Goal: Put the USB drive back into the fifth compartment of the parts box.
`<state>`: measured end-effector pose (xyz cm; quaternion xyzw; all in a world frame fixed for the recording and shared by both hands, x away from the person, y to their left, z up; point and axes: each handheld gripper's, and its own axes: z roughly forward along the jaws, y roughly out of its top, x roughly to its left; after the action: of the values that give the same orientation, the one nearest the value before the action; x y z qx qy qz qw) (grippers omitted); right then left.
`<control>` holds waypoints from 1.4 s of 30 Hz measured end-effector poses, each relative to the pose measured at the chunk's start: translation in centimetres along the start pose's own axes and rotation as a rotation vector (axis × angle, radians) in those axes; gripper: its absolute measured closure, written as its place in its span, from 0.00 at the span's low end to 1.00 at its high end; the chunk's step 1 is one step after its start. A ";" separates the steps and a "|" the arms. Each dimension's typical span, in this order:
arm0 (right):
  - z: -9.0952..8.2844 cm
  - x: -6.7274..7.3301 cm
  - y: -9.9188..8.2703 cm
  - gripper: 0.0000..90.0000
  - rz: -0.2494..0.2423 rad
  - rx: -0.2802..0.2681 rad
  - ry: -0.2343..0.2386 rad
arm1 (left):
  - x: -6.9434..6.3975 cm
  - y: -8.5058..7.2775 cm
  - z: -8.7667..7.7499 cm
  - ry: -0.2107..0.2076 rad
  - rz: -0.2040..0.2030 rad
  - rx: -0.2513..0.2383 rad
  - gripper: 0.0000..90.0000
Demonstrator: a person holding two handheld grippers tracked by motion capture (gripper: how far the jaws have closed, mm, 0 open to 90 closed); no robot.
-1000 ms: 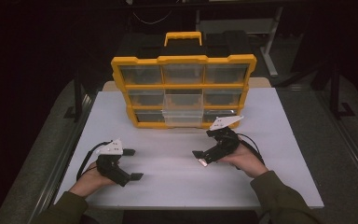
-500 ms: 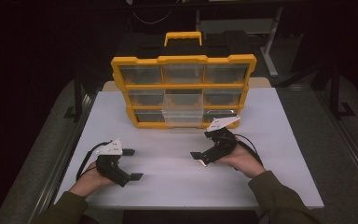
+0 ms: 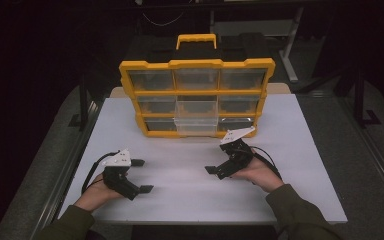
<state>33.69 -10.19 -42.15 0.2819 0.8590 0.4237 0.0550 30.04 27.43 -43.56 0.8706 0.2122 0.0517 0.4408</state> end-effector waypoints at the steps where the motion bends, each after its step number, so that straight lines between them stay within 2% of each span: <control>1: 0.0 0.0 0.0 0.00 0.000 0.000 0.000 | 0.0 0.0 0.0 0.000 0.000 0.000 0.00; 42: 1.7 0.5 -2.1 0.00 -0.018 0.123 -0.013 | -0.1 -0.1 0.0 0.007 0.002 -0.002 0.00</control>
<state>32.93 -9.68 -44.74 0.2797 0.8856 0.3679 0.0471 29.87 27.44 -43.65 0.8702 0.2126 0.0554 0.4411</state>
